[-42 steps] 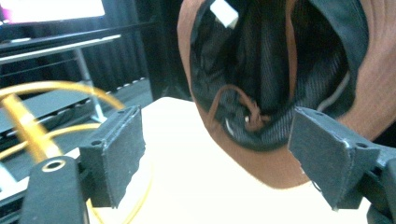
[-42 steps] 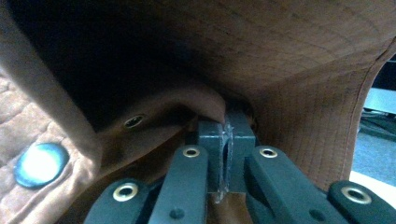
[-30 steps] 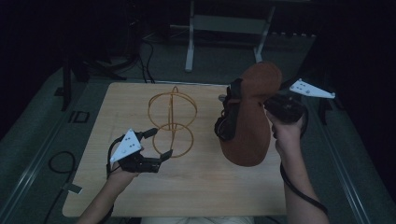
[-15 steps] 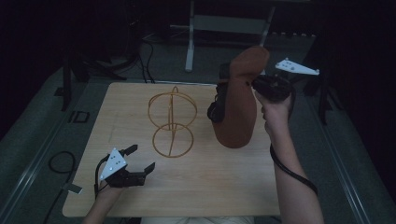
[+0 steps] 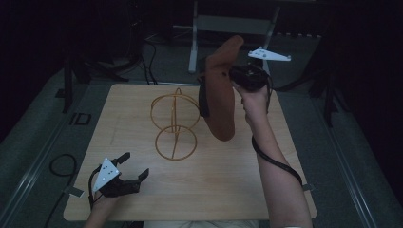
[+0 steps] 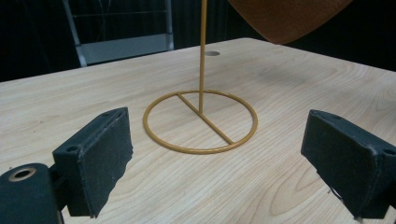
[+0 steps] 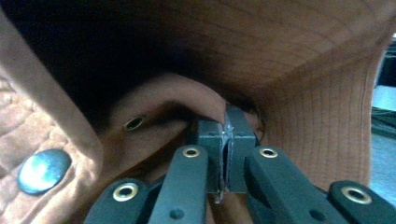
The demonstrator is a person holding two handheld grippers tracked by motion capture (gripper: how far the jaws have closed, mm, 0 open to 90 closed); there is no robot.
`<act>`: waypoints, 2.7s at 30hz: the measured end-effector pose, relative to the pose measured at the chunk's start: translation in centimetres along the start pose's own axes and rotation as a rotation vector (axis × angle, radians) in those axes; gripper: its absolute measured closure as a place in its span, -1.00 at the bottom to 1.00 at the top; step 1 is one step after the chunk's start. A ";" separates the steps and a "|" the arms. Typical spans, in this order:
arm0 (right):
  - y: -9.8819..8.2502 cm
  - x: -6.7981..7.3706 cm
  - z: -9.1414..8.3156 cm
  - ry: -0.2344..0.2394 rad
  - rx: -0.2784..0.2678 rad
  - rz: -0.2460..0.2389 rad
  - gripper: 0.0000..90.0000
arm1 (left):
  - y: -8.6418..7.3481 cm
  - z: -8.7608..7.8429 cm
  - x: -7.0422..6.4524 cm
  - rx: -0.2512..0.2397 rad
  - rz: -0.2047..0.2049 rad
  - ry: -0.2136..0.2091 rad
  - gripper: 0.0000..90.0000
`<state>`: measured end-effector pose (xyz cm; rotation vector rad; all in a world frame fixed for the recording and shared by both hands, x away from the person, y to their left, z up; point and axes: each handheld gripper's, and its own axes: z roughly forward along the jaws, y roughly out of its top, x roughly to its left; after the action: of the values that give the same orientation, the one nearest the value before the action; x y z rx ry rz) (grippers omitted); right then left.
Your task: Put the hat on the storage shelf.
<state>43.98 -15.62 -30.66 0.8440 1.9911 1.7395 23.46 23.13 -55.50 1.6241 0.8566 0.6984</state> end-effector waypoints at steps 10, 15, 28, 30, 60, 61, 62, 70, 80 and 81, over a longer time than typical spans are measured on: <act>-0.9 3.2 4.5 0.156 0.098 0.004 0.94 | -0.3 -0.4 0.6 -0.015 -0.025 0.018 -0.79; -1.3 4.7 6.3 0.195 0.138 -0.012 0.94 | -0.5 -0.4 0.7 -0.017 -0.038 0.017 -0.78; -2.5 8.2 9.8 0.288 0.246 -0.096 0.72 | -0.6 -0.5 0.9 -0.022 -0.050 0.010 -0.77; -2.8 8.5 10.0 0.316 0.242 -0.092 0.37 | -0.6 -0.5 0.8 -0.024 -0.052 0.006 -0.77; -4.3 5.8 6.4 0.275 0.170 -0.121 -0.66 | -0.9 -0.2 0.6 -0.010 -0.052 0.004 -0.77; -4.4 5.6 6.1 0.268 0.163 -0.119 -0.66 | -0.9 -0.2 0.6 -0.010 -0.052 0.004 -0.77; -4.5 5.3 5.8 0.261 0.160 -0.113 -0.66 | -0.9 -0.2 0.6 -0.011 -0.053 0.004 -0.77; -5.7 3.2 3.5 0.202 0.168 -0.126 -0.66 | -1.0 -0.2 0.6 -0.009 -0.054 0.014 -0.77; -8.3 0.6 0.8 0.142 0.183 -0.117 -0.65 | -1.2 -0.3 0.7 0.002 -0.046 0.025 -0.77; -8.5 0.4 0.5 0.138 0.186 -0.116 -0.65 | -1.2 -0.3 0.7 0.000 -0.048 0.025 -0.77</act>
<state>42.35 -15.48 -39.06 0.6658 2.2727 1.6055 23.44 24.03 -56.60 1.5931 0.9105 0.6861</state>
